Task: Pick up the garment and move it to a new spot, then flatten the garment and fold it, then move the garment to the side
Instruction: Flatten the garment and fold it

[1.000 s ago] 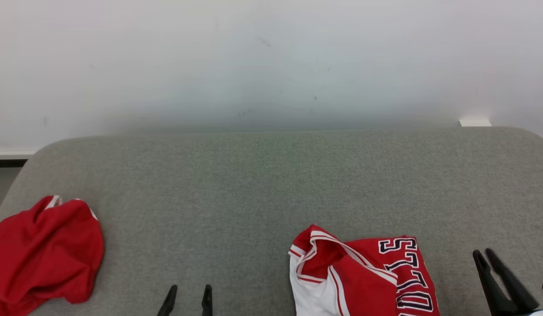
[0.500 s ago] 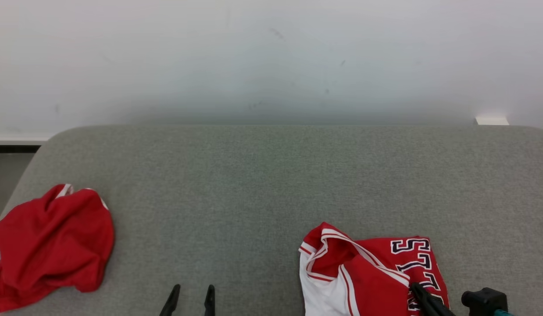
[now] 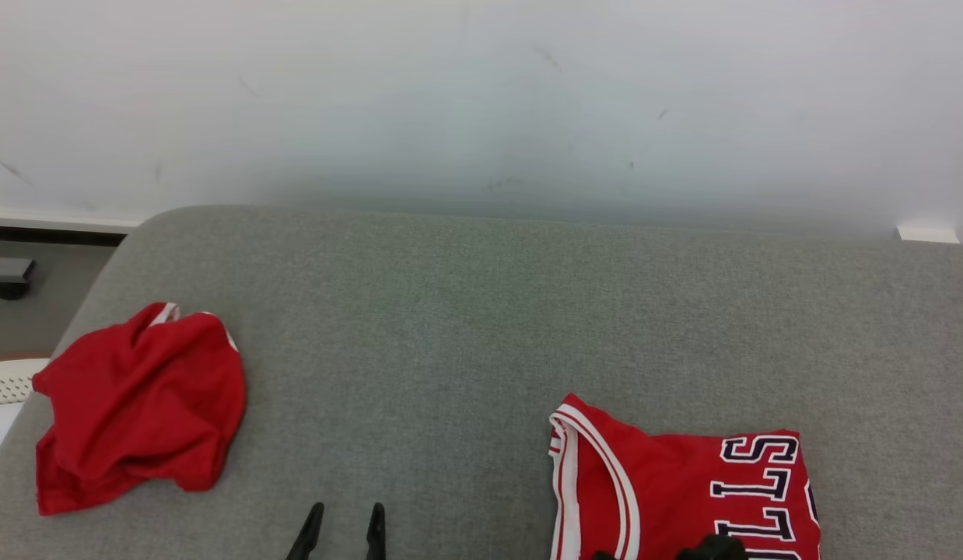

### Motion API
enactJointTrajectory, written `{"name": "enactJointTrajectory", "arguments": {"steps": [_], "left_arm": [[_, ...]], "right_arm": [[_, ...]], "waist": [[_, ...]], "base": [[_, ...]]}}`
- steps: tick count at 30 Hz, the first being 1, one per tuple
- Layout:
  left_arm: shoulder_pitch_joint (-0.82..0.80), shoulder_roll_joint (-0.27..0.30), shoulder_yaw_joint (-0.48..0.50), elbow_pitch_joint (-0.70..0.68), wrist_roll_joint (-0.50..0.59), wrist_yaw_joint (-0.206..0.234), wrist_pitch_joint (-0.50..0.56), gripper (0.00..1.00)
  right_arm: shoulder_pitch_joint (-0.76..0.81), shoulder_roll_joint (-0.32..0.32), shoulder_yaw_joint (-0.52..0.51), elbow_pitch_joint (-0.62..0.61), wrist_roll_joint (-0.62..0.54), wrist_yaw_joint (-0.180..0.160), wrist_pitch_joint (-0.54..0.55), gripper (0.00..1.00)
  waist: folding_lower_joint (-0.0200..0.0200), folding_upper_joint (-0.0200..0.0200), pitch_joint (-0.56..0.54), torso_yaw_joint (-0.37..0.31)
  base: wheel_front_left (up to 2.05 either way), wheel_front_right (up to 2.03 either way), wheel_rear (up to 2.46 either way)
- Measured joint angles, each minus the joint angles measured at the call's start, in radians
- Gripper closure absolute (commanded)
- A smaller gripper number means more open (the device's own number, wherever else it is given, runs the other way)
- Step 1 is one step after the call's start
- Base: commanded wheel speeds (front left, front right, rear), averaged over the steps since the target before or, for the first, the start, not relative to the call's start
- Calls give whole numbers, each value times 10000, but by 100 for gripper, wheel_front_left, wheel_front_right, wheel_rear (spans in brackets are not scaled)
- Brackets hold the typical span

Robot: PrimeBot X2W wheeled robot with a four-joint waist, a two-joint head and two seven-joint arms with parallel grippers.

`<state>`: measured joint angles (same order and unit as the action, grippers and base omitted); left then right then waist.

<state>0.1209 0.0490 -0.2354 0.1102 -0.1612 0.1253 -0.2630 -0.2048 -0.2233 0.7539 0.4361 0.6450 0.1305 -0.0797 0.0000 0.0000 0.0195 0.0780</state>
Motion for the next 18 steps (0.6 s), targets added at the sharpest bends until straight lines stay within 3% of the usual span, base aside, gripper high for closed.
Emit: {"name": "enactJointTrajectory", "arguments": {"steps": [10, 16, 18], "left_arm": [[89, 0, -25, -46, -167, 123, 0, 0], [79, 0, 98, -50, -186, 96, -2, 0], [75, -2, 186, -52, -144, 50, 0, 0]], "right_arm": [[-349, 119, 947, 370, 130, 2, 12, 100], [-434, -234, 240, 21, 337, 2, -853, 100], [-417, -577, -387, -205, 259, 0, -1231, 50]], "waist": [[0, 0, -179, 178], [0, 0, -305, -58], [0, 0, -370, -185]], "base": [[0, 0, 0], [0, 0, 0], [0, 0, 0]]}}
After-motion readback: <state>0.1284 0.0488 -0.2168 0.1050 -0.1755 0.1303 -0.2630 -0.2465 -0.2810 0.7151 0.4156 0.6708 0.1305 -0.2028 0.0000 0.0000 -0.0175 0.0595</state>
